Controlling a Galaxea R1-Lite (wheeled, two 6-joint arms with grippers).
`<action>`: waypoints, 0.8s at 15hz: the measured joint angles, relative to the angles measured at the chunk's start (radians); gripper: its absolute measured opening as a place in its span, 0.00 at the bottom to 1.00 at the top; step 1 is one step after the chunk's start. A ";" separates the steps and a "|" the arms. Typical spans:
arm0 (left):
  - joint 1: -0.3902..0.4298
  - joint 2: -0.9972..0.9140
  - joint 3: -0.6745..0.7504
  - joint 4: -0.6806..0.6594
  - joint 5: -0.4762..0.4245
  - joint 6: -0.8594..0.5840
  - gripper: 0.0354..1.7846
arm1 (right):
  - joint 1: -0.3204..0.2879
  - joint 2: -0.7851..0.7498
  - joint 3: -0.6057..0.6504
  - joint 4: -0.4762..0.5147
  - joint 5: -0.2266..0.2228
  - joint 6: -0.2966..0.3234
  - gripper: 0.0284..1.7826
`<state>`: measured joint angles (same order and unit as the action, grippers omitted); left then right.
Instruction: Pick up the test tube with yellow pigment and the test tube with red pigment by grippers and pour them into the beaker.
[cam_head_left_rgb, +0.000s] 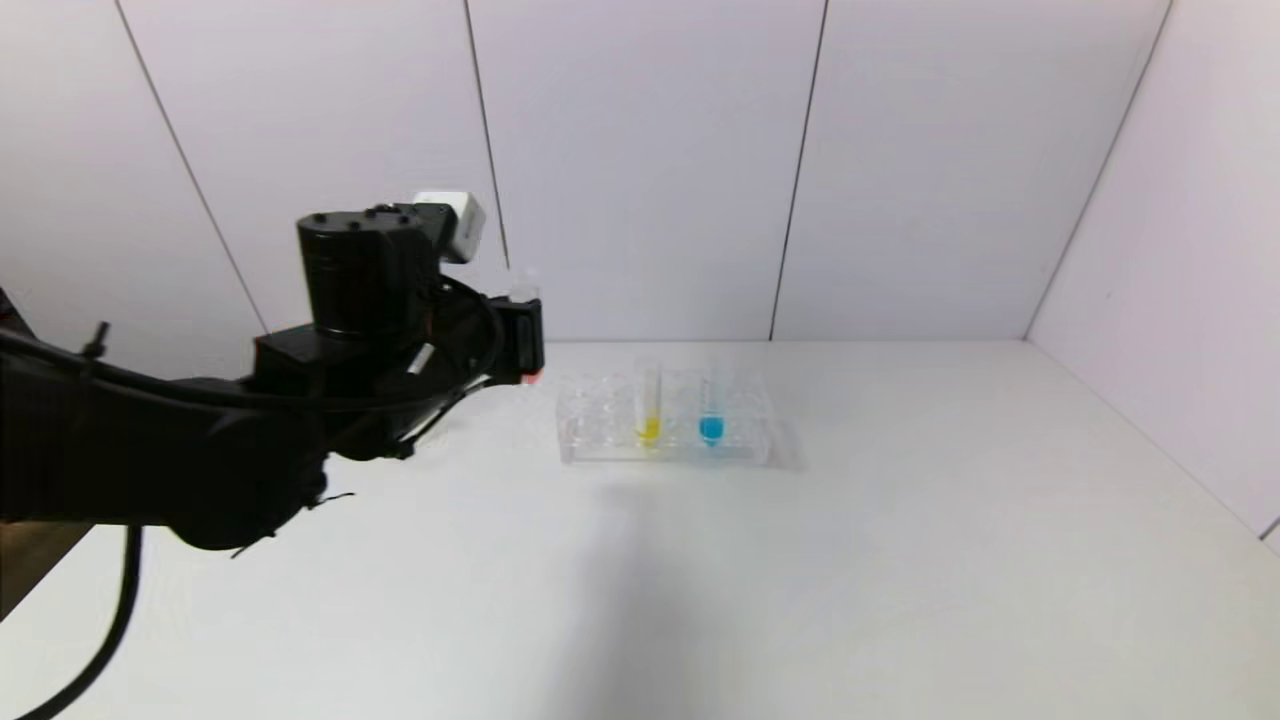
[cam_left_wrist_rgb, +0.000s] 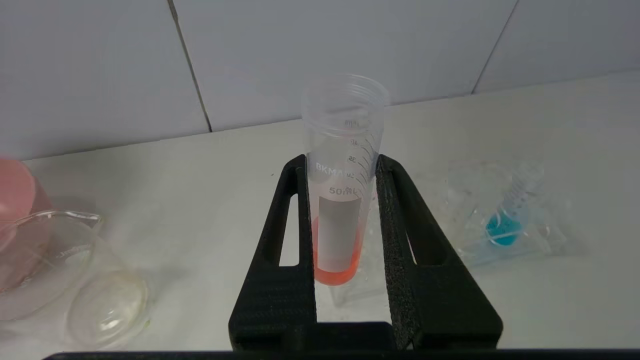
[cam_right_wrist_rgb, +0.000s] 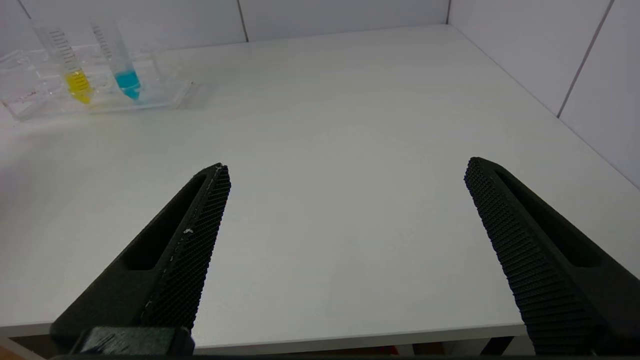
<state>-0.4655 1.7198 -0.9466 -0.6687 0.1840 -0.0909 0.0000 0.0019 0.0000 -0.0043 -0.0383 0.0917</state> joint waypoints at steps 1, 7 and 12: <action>0.066 -0.046 0.034 0.031 -0.078 0.001 0.21 | 0.000 0.000 0.000 0.000 0.000 0.000 0.96; 0.590 -0.230 0.169 0.104 -0.615 0.013 0.21 | 0.000 0.000 0.000 0.000 0.000 0.000 0.96; 0.869 -0.185 0.111 0.123 -1.042 0.026 0.21 | 0.000 0.000 0.000 0.000 0.000 0.000 0.96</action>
<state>0.4030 1.5351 -0.8360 -0.5453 -0.8577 -0.0645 0.0000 0.0019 0.0000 -0.0043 -0.0383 0.0913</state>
